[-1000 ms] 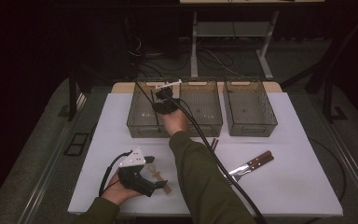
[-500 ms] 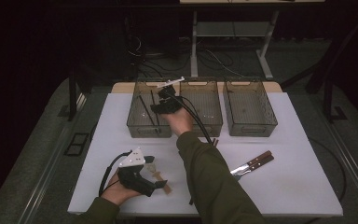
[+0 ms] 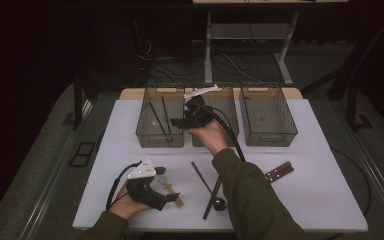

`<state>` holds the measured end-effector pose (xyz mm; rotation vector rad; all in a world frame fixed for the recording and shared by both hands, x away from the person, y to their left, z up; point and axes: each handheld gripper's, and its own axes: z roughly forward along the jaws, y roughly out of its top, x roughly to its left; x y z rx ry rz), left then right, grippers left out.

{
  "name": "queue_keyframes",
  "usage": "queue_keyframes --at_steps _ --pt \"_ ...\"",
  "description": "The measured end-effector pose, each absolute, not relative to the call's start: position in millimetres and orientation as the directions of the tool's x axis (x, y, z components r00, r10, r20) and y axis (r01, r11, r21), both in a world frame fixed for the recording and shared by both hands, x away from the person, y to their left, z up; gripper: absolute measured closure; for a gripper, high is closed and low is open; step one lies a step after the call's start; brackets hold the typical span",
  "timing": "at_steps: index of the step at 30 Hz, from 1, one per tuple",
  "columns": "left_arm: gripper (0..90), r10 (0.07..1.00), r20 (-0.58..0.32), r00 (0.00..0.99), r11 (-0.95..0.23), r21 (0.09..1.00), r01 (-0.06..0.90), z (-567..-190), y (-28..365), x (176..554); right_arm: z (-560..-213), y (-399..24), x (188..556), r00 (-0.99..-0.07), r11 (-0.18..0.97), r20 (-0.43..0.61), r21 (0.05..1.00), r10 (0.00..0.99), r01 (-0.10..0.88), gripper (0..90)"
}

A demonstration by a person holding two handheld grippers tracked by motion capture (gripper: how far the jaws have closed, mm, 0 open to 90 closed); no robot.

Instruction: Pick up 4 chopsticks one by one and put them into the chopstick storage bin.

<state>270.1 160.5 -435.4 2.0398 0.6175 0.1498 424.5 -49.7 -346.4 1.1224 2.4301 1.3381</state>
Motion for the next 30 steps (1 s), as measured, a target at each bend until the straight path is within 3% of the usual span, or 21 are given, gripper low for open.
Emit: queue_keyframes --at_steps 15,30 --pt "0.0 0.496 -0.156 0.854 -0.392 0.838 0.380 -437 160 269 -359 -113 390 -0.731 0.349 0.180 0.787 0.658 0.508 32.9" --pt "0.0 0.498 -0.148 0.855 -0.415 0.825 0.384 -439 159 270 -386 -173 346 -0.738 0.347 0.148 0.810 0.658 0.472 19.5"
